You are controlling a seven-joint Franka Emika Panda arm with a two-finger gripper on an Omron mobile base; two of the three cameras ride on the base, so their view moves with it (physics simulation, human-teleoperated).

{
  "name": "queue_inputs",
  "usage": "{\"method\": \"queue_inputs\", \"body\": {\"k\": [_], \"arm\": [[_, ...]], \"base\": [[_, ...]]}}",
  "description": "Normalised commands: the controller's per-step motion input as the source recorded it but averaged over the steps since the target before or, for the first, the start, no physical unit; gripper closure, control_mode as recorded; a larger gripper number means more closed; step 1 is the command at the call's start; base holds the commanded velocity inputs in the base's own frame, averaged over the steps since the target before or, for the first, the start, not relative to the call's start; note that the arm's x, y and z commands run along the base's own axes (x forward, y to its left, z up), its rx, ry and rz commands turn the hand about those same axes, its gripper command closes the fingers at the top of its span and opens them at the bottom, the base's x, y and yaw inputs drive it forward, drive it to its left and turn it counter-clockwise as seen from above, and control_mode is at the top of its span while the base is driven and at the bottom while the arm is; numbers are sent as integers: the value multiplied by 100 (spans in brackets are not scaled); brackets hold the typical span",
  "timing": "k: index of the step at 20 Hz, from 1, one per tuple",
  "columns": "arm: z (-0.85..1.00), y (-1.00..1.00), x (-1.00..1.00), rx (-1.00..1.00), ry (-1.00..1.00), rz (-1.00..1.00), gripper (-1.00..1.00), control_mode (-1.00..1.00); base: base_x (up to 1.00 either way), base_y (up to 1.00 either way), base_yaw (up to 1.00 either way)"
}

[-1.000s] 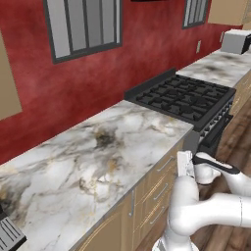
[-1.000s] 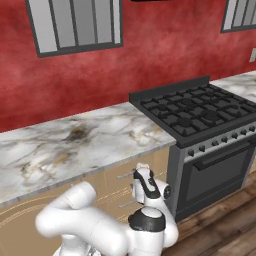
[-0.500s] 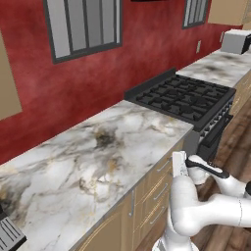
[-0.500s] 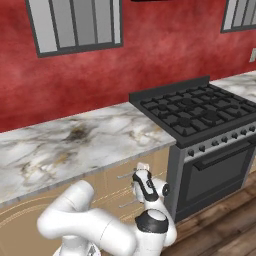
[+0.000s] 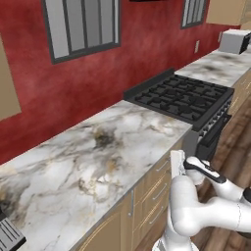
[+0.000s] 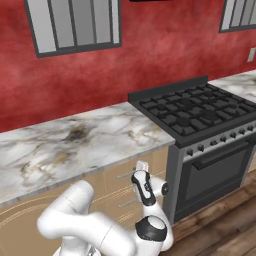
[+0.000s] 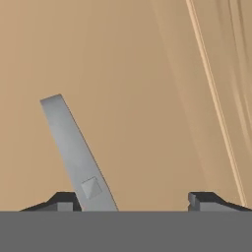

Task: Take a straw from the drawer in front and place it inside the glass cup on the dining counter.

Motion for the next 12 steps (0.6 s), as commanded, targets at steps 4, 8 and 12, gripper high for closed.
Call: {"method": "queue_inputs", "body": {"k": [4,8,12], "arm": [[-31,9,23,2,0,0,100,-100],[-15,1,18,4,0,0,100,-100],[0,0,4,0,0,0,100,-100]], "base": [[0,0,0],[0,0,0],[0,0,0]]}}
